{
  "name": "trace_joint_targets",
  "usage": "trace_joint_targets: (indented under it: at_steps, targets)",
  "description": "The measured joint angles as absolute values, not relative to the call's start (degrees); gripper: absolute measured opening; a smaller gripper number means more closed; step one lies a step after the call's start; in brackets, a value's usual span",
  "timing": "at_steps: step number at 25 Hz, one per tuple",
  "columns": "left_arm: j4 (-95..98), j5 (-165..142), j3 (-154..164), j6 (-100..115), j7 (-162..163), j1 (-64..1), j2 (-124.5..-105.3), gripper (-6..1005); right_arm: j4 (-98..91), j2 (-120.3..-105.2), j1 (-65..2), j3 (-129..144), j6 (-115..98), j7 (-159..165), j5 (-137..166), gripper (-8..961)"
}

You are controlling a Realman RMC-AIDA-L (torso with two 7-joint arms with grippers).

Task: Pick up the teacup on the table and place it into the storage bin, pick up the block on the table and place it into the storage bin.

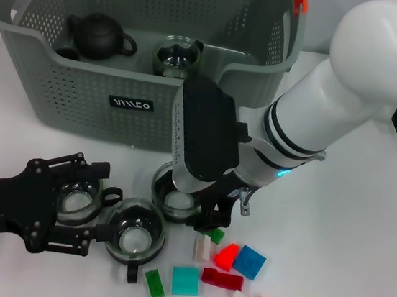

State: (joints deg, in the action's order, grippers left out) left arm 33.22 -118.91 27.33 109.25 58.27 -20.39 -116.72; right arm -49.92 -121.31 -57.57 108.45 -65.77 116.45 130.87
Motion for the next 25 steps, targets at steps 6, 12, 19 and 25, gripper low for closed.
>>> trace_joint_targets:
  at_steps: [6,12,19,25]
  targets:
    - [33.22,-118.91,27.25,109.25,58.27,-20.39,-116.72,934,-49.88,-121.29,-57.49,109.81,-64.85,116.45,130.7,531]
    - [33.22,-118.91,27.24,109.25,58.27,-20.39,-116.71,934,-49.84,-121.28,-57.42,110.05,-64.86,116.45,130.69,532]
    - [33.22,-118.92,27.24,109.18,58.27,-20.39,-116.71,933,-49.23,-121.29,-57.64,110.17,-65.5,116.58,130.92,413]
    - [33.22,-118.92,27.24,109.15,58.27,-20.39,-116.72,933,-49.68,-121.16,-57.7,110.21,-65.65,116.6,130.84,195]
